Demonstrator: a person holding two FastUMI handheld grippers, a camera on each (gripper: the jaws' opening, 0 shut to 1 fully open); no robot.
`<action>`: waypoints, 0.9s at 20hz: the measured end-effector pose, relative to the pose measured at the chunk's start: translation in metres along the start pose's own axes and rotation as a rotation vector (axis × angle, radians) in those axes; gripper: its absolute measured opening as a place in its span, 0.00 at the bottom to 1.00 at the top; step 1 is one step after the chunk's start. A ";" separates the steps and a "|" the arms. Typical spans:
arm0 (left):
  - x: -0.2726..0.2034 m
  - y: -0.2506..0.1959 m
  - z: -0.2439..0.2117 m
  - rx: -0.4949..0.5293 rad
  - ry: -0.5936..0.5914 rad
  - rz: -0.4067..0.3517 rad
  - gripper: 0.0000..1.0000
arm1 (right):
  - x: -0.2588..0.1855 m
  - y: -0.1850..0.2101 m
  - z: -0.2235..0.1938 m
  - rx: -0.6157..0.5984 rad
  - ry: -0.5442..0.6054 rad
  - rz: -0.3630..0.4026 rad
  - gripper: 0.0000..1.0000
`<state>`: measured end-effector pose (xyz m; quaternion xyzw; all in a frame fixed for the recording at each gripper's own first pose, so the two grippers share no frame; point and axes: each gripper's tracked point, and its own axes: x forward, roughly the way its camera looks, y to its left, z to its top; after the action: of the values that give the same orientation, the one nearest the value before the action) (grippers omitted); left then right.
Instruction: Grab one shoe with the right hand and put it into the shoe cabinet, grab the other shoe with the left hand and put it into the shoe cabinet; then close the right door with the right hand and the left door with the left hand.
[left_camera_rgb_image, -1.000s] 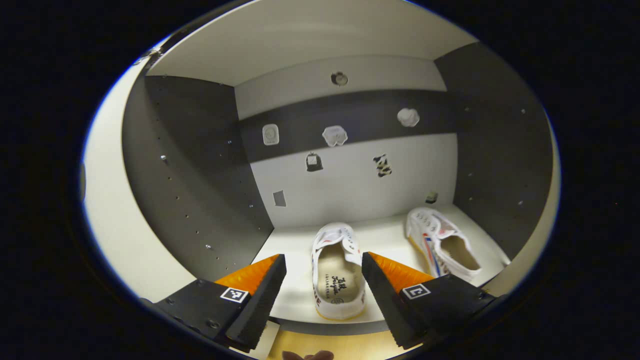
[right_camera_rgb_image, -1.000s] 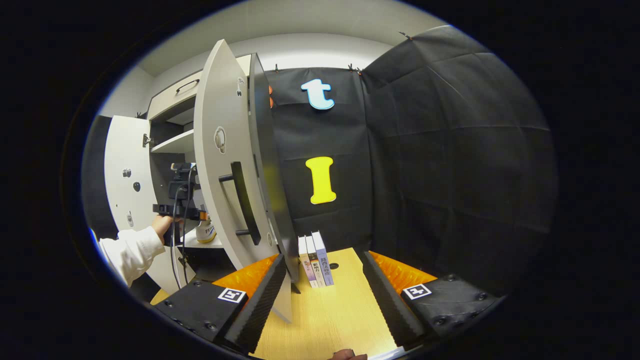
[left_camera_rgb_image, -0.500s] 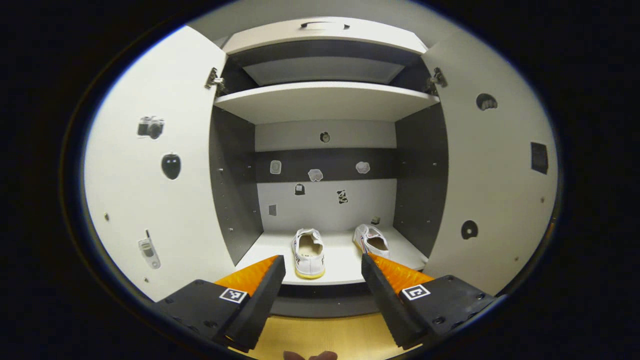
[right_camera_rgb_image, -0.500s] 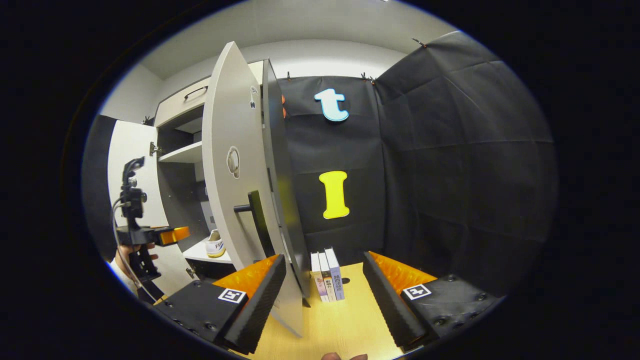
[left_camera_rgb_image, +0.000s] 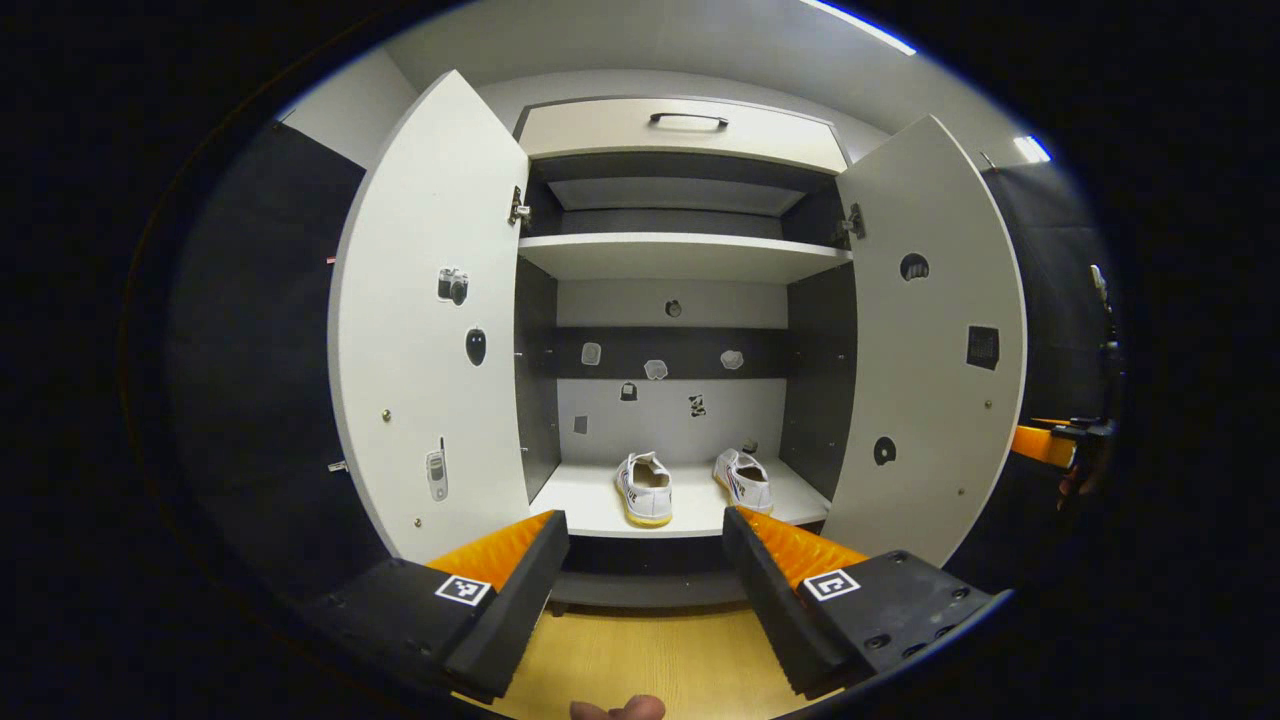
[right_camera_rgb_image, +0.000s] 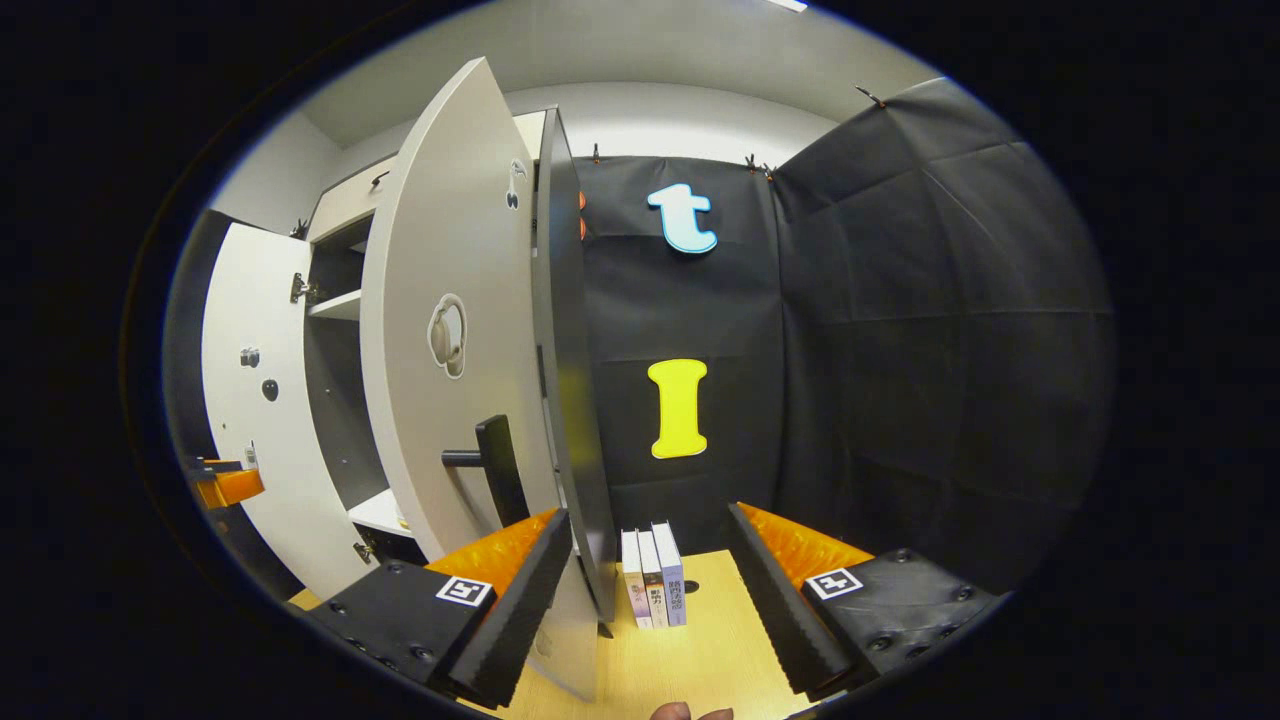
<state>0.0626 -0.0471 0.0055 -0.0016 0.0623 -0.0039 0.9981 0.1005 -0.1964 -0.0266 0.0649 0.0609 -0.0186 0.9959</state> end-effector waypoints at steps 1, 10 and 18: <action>-0.005 0.003 0.001 -0.001 -0.009 -0.005 0.97 | 0.001 0.006 -0.002 -0.003 0.005 0.007 0.98; -0.029 0.023 -0.011 0.001 0.001 -0.077 0.97 | -0.006 0.038 -0.003 -0.015 -0.015 -0.021 0.97; -0.042 0.064 -0.012 0.011 -0.010 -0.056 0.97 | 0.000 0.135 -0.018 -0.004 -0.001 0.098 0.98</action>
<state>0.0200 0.0173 -0.0010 0.0022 0.0571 -0.0323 0.9978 0.1042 -0.0606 -0.0276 0.0661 0.0570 0.0300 0.9957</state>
